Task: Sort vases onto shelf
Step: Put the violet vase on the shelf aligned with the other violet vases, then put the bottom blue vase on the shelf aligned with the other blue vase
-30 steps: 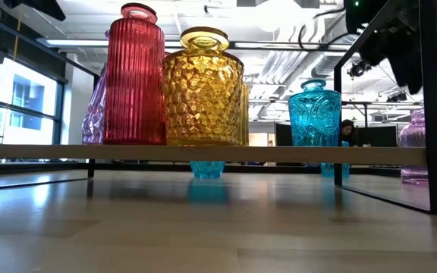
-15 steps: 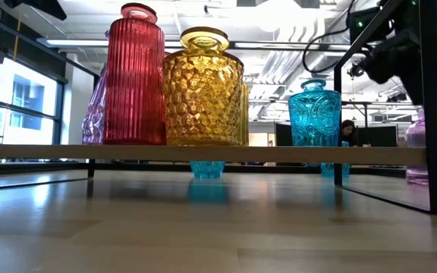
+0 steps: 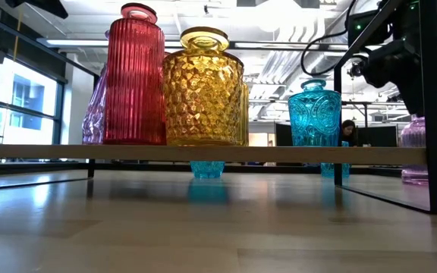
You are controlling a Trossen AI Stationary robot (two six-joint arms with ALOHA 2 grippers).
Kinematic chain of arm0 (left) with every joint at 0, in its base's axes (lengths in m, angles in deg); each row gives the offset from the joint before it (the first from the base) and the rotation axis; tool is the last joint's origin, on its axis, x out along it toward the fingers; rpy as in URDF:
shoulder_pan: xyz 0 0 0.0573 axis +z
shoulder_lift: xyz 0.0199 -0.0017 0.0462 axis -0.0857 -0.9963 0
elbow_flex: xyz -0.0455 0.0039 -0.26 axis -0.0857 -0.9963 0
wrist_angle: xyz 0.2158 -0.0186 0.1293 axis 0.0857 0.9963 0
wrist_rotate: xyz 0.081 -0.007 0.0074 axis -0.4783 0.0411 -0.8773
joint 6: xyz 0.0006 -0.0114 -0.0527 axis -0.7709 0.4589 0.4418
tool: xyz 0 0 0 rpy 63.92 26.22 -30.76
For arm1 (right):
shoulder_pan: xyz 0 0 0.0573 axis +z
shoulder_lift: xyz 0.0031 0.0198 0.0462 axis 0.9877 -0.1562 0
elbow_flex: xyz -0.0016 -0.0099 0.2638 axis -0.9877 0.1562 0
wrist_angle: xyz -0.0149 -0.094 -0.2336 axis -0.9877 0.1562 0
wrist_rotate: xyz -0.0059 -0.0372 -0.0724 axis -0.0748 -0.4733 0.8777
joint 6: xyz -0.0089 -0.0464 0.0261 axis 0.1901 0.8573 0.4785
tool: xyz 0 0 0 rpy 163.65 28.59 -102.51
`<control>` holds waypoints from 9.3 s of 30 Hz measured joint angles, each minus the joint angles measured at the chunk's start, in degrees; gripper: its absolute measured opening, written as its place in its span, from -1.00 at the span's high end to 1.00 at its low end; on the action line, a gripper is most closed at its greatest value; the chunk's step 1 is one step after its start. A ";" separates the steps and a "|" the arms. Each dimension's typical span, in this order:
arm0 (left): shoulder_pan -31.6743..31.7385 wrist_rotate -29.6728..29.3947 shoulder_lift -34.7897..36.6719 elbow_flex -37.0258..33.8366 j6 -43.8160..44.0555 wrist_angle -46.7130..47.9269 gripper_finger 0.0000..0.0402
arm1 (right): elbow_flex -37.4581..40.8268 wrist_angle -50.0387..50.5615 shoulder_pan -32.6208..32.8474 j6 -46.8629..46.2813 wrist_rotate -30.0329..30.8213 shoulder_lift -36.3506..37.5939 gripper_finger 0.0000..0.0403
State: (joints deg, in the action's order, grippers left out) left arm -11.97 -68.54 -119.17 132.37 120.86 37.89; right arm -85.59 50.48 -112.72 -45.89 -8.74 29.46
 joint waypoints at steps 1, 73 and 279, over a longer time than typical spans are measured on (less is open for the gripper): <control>0.00 0.00 0.00 0.00 -0.02 0.01 1.00 | 0.02 0.06 0.00 0.08 0.10 0.00 0.58; -0.02 13.06 -3.96 0.02 0.98 -2.45 1.00 | -77.26 -31.68 39.80 -6.20 -6.26 -52.88 1.00; -8.61 49.44 -34.62 -16.11 -19.71 -41.13 1.00 | -77.26 -40.18 41.36 -19.43 -0.69 -69.42 0.58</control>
State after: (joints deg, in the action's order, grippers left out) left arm -20.58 -19.11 -153.79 116.26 101.15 -3.23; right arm -162.85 10.30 -71.36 -65.32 -9.43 -39.96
